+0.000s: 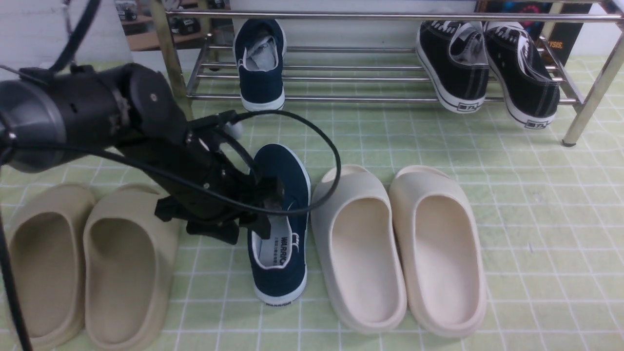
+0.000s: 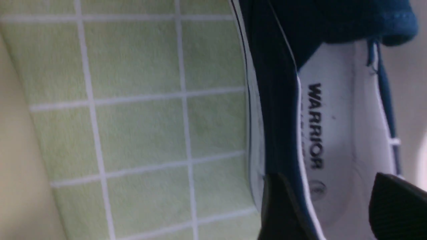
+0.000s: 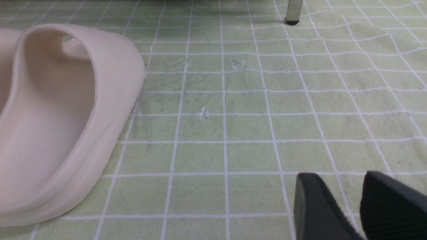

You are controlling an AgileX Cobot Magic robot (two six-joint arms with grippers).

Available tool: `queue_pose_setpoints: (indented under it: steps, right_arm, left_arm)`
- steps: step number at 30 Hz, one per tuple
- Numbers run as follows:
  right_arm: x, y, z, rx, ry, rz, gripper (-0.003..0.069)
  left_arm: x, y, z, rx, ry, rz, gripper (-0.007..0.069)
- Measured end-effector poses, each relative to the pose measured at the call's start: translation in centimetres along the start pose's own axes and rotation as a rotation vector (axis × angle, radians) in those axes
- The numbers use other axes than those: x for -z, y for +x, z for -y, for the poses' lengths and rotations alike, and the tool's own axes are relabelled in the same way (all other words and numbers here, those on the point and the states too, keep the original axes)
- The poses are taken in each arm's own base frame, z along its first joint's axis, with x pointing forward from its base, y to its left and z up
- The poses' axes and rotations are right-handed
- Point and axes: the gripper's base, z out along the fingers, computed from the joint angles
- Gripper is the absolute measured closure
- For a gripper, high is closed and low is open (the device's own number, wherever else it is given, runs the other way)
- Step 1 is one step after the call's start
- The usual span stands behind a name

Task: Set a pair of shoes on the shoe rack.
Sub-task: Use the left arm to grab the shoe closest to it, then use the left arm to put a shoe into the shoe rack

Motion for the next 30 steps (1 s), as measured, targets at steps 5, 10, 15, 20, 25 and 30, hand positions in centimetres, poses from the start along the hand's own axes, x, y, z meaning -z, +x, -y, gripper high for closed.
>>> queue_pose_setpoints:
  steps: [5,10,15,20,25,30]
  right_arm:
    - [0.0,0.0,0.0,0.000,0.000,0.000,0.0415]
    - [0.0,0.0,0.0,0.000,0.000,0.000,0.0415]
    - [0.0,0.0,0.0,0.000,0.000,0.000,0.0415]
    - [0.0,0.0,0.0,0.000,0.000,0.000,0.0415]
    - [0.0,0.0,0.0,0.000,0.000,0.000,0.0415]
    - [0.0,0.0,0.0,0.000,0.000,0.000,0.0415]
  left_arm:
    - [-3.0,0.3,0.4,-0.024,-0.140,-0.001,0.0387]
    - [-3.5,0.5,0.5,-0.009,-0.184,0.006,0.0615]
    - [-0.1,0.6,1.1,-0.015,-0.186,0.024,0.0631]
    - [4.7,-0.1,2.8,-0.091,-0.149,0.036,0.0631]
    - [6.9,-3.4,5.9,-0.178,-0.034,0.033,0.0631]
    - [5.4,-7.5,7.8,-0.190,0.005,0.054,0.0631]
